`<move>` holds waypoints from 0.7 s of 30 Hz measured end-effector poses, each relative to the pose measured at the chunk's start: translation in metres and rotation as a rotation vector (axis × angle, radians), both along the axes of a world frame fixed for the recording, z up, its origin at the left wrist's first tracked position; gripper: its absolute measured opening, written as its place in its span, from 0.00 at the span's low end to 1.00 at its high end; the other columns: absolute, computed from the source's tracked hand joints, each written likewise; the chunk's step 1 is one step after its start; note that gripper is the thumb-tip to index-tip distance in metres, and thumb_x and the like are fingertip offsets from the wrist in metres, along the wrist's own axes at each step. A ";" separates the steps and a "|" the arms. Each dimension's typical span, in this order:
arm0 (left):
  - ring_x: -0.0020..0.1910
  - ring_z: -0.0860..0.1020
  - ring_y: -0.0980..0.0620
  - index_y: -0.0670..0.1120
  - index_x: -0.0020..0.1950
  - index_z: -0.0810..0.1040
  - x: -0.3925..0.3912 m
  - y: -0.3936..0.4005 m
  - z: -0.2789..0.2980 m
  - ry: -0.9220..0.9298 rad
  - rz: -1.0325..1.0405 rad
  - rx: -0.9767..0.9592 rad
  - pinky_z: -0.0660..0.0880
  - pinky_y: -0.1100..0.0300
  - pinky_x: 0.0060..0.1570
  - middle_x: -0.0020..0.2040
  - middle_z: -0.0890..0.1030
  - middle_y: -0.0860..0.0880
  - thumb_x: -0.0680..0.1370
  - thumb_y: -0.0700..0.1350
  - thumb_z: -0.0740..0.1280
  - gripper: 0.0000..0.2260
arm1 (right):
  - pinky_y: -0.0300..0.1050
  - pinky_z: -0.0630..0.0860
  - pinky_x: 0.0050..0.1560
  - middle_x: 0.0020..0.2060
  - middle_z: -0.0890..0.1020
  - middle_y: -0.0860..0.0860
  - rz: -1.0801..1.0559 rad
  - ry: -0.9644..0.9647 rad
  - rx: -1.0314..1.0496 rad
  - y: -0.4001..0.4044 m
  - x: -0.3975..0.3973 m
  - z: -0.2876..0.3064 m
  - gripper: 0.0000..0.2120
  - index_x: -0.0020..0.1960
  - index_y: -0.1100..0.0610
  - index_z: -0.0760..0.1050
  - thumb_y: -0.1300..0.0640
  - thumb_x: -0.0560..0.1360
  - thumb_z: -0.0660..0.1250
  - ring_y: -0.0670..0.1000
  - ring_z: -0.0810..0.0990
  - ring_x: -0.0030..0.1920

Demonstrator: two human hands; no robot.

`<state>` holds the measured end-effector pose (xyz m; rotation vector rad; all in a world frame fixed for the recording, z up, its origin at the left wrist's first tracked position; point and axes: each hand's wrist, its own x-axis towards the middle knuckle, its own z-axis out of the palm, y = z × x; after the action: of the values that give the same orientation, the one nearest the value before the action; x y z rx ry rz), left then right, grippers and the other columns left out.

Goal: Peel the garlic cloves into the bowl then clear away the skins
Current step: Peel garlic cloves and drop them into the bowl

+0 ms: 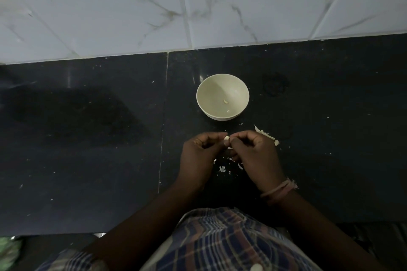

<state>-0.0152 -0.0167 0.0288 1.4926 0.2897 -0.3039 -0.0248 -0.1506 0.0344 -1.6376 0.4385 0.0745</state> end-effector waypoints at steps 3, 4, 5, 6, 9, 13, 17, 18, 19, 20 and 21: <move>0.48 0.86 0.47 0.44 0.52 0.87 0.001 0.005 0.003 -0.003 0.002 0.026 0.81 0.56 0.51 0.46 0.88 0.47 0.75 0.38 0.75 0.07 | 0.39 0.78 0.34 0.37 0.87 0.52 0.022 -0.010 0.040 0.003 0.002 0.004 0.05 0.45 0.59 0.83 0.65 0.77 0.69 0.47 0.83 0.33; 0.48 0.86 0.49 0.44 0.52 0.88 0.002 0.006 0.004 -0.016 -0.001 0.044 0.80 0.59 0.49 0.46 0.88 0.47 0.75 0.38 0.75 0.07 | 0.39 0.78 0.33 0.37 0.87 0.53 0.026 -0.014 0.043 0.003 0.002 0.004 0.05 0.44 0.59 0.83 0.65 0.77 0.69 0.47 0.82 0.33; 0.47 0.86 0.51 0.44 0.52 0.88 0.002 0.008 0.006 -0.035 -0.011 0.064 0.79 0.61 0.47 0.45 0.88 0.48 0.75 0.38 0.75 0.07 | 0.40 0.78 0.33 0.37 0.87 0.53 0.029 -0.015 0.045 0.003 0.002 0.004 0.05 0.44 0.59 0.83 0.65 0.76 0.69 0.48 0.82 0.33; 0.46 0.86 0.53 0.44 0.51 0.88 0.003 0.008 0.007 -0.050 -0.021 0.080 0.78 0.63 0.46 0.45 0.88 0.49 0.75 0.38 0.75 0.07 | 0.40 0.78 0.33 0.37 0.86 0.54 0.029 -0.014 0.048 0.003 0.002 0.005 0.05 0.44 0.59 0.83 0.65 0.76 0.70 0.49 0.82 0.33; 0.41 0.85 0.59 0.46 0.49 0.88 0.002 0.010 0.011 -0.084 -0.046 0.115 0.76 0.70 0.41 0.42 0.88 0.52 0.75 0.36 0.75 0.06 | 0.39 0.77 0.32 0.34 0.85 0.56 0.030 -0.002 0.058 0.000 0.001 0.005 0.05 0.44 0.61 0.84 0.65 0.76 0.70 0.50 0.82 0.32; 0.39 0.84 0.61 0.44 0.48 0.88 0.002 0.012 0.010 -0.141 -0.097 0.199 0.75 0.71 0.39 0.41 0.87 0.53 0.74 0.36 0.76 0.05 | 0.41 0.75 0.29 0.29 0.82 0.54 0.057 0.074 0.074 -0.001 0.001 0.004 0.05 0.42 0.59 0.83 0.64 0.76 0.69 0.52 0.79 0.28; 0.43 0.85 0.57 0.44 0.47 0.88 0.005 0.016 0.007 -0.204 -0.109 0.235 0.77 0.68 0.44 0.43 0.87 0.51 0.73 0.34 0.76 0.06 | 0.43 0.74 0.29 0.29 0.81 0.54 0.123 0.065 0.056 -0.006 0.002 0.005 0.06 0.42 0.59 0.82 0.64 0.76 0.69 0.53 0.79 0.26; 0.43 0.85 0.56 0.44 0.47 0.88 0.005 0.016 0.006 -0.231 -0.124 0.247 0.78 0.66 0.45 0.43 0.87 0.51 0.73 0.35 0.77 0.06 | 0.43 0.75 0.30 0.29 0.82 0.54 0.144 0.042 0.036 -0.007 0.002 0.007 0.06 0.42 0.60 0.82 0.65 0.76 0.69 0.54 0.80 0.26; 0.44 0.85 0.56 0.45 0.47 0.88 0.006 0.018 0.006 -0.263 -0.139 0.262 0.78 0.65 0.46 0.43 0.87 0.51 0.73 0.35 0.77 0.07 | 0.43 0.75 0.31 0.30 0.82 0.54 0.157 0.017 0.017 -0.007 0.001 0.008 0.05 0.42 0.60 0.82 0.65 0.76 0.69 0.54 0.81 0.26; 0.44 0.85 0.56 0.45 0.47 0.88 0.007 0.019 0.006 -0.291 -0.156 0.280 0.78 0.65 0.47 0.43 0.87 0.51 0.73 0.35 0.77 0.07 | 0.43 0.75 0.31 0.30 0.82 0.53 0.160 -0.004 0.000 -0.006 0.001 0.010 0.05 0.42 0.61 0.82 0.65 0.76 0.69 0.54 0.81 0.27; 0.44 0.85 0.56 0.45 0.48 0.88 0.008 0.019 0.006 -0.310 -0.173 0.293 0.78 0.65 0.47 0.44 0.87 0.51 0.73 0.35 0.77 0.07 | 0.43 0.75 0.31 0.29 0.82 0.52 0.160 -0.020 -0.014 -0.006 0.000 0.011 0.04 0.42 0.62 0.82 0.66 0.75 0.70 0.54 0.82 0.27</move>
<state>-0.0072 0.0028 0.0350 1.8319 -0.0474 -0.1674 -0.0246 -0.1565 0.0451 -1.6835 0.2926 0.1751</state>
